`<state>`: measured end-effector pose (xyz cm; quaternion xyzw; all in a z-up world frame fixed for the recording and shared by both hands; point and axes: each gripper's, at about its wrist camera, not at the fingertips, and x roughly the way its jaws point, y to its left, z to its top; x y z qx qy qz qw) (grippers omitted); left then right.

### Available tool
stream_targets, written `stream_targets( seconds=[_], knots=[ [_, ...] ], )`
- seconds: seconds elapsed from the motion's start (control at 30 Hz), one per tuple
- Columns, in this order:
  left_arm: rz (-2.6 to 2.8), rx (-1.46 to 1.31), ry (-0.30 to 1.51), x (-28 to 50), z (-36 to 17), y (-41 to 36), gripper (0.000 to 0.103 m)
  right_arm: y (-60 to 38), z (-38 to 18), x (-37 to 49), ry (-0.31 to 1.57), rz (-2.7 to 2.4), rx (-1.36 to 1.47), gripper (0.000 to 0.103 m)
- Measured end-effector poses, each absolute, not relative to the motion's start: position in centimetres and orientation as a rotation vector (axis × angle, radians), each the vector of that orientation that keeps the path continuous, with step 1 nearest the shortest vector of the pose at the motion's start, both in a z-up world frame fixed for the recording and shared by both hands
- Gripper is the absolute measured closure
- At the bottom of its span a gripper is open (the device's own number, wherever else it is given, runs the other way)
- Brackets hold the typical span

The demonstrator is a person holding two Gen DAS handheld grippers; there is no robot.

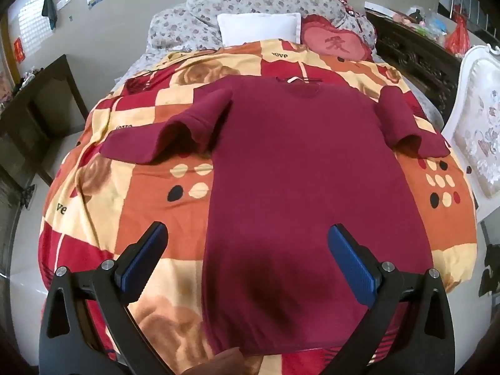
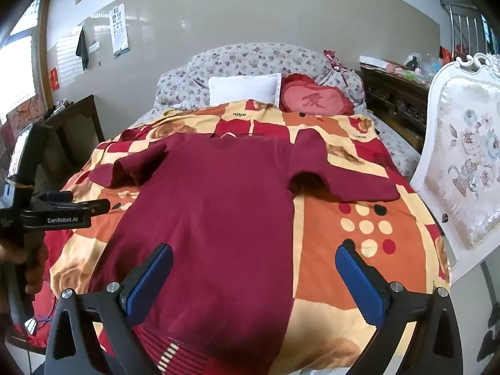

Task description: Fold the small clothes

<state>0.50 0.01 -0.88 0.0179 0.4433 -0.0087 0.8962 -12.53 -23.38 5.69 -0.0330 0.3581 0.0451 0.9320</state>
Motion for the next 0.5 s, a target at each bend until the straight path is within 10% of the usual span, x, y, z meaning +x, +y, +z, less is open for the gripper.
stream_targets(
  seconds=[0.5],
  knots=[
    [-0.013,0.051,0.938,1.14,-1.88,-0.46,0.000,-23.47,5.56,-11.99,0.733,0.091,-0.065,0.000]
  ],
)
